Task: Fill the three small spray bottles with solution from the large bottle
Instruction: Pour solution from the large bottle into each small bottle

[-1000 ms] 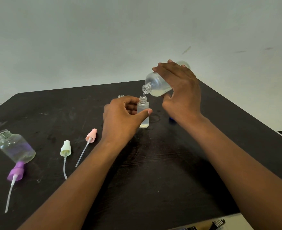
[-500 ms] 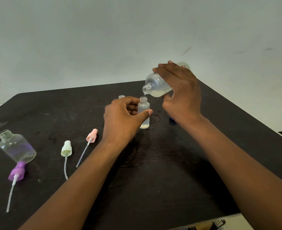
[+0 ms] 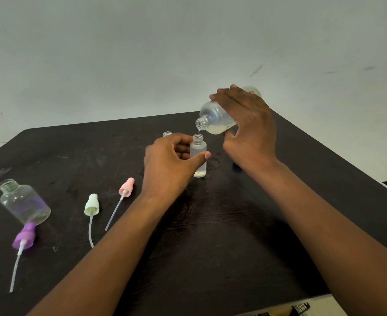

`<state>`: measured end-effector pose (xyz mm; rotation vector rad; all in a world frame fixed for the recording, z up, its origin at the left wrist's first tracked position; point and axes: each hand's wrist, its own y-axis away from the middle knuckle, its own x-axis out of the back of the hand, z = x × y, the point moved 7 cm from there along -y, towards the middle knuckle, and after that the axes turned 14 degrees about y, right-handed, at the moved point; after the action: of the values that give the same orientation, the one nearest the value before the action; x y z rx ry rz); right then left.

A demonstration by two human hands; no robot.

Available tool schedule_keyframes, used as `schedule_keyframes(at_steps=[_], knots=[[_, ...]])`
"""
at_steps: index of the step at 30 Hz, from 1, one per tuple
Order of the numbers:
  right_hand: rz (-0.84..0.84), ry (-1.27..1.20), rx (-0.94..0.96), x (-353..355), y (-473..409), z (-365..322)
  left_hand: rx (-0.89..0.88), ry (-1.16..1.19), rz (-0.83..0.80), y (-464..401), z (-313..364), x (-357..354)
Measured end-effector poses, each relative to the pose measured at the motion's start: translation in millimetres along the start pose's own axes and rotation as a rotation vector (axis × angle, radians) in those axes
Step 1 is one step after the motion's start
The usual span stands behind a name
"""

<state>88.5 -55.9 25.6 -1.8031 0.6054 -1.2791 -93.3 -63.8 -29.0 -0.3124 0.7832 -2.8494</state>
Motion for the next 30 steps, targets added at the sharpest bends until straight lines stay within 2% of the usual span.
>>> schedule_keyframes(at_steps=[30], knots=[[-0.024, -0.004, 0.013, -3.4, 0.0, 0.1, -0.049, -0.009, 0.001, 0.2, 4.3, 1.3]])
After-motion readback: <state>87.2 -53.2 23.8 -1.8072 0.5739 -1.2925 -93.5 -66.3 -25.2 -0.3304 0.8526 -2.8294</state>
